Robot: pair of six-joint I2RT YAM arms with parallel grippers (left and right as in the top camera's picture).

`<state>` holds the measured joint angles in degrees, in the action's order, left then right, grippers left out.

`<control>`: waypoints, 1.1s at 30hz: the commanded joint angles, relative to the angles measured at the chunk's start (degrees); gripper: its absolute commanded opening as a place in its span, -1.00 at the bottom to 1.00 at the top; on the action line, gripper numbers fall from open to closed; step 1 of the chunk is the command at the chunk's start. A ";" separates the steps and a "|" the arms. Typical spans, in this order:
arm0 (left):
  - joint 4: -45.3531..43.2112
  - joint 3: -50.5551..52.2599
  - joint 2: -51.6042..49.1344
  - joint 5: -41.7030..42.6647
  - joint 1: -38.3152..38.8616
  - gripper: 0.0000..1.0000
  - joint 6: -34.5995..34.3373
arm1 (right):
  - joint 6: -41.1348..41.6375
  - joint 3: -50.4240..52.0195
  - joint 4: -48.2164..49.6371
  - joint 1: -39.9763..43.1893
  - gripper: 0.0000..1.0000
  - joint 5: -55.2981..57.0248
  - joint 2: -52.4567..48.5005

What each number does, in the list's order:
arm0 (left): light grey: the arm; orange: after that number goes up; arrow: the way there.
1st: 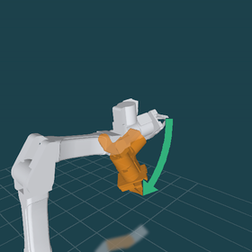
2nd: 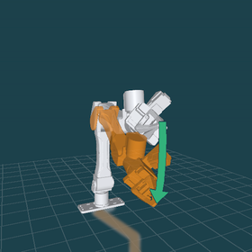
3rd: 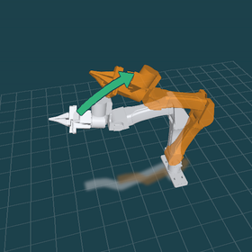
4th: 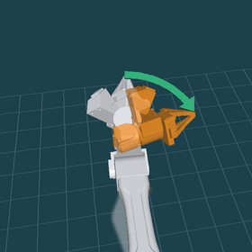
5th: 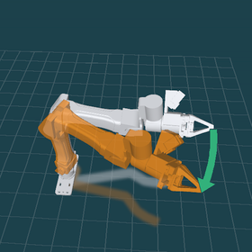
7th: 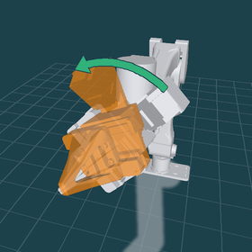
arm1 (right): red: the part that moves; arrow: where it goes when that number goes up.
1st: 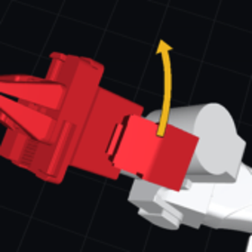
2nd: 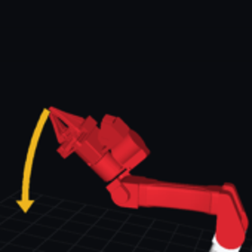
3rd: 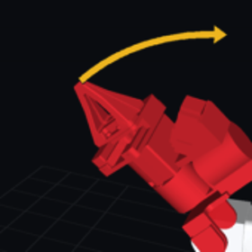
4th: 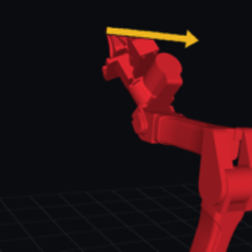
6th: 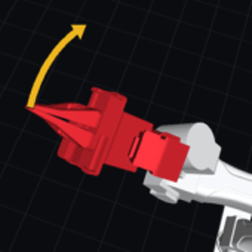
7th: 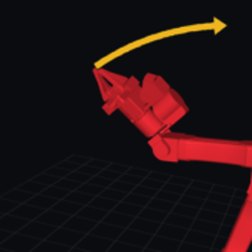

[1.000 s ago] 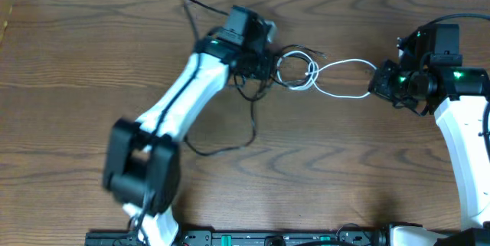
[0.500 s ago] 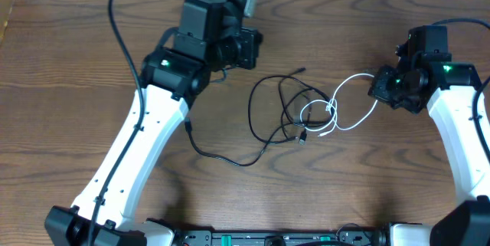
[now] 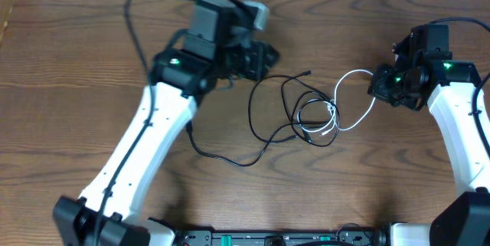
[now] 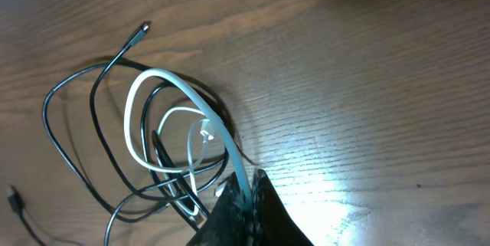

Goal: Untangle cables

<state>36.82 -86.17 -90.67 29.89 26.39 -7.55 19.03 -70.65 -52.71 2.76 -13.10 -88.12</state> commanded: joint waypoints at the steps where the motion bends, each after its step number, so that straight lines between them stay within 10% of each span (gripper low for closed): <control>1: 1.22 -1.05 -4.17 4.87 3.58 -0.07 1.92 | -0.90 0.28 -0.35 0.15 -0.98 -0.61 0.04; 18: 0.81 -1.05 -19.28 -3.37 15.96 -0.14 -17.88 | -0.90 0.28 -0.74 0.20 -0.98 -0.55 0.04; 33: -5.77 0.52 -21.90 -7.04 21.62 -0.22 -19.52 | -0.87 0.28 -0.92 0.20 -0.98 -0.55 0.02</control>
<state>32.45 -86.15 -111.18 23.77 47.09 -26.68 18.83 -70.65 -53.36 2.79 -13.30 -88.12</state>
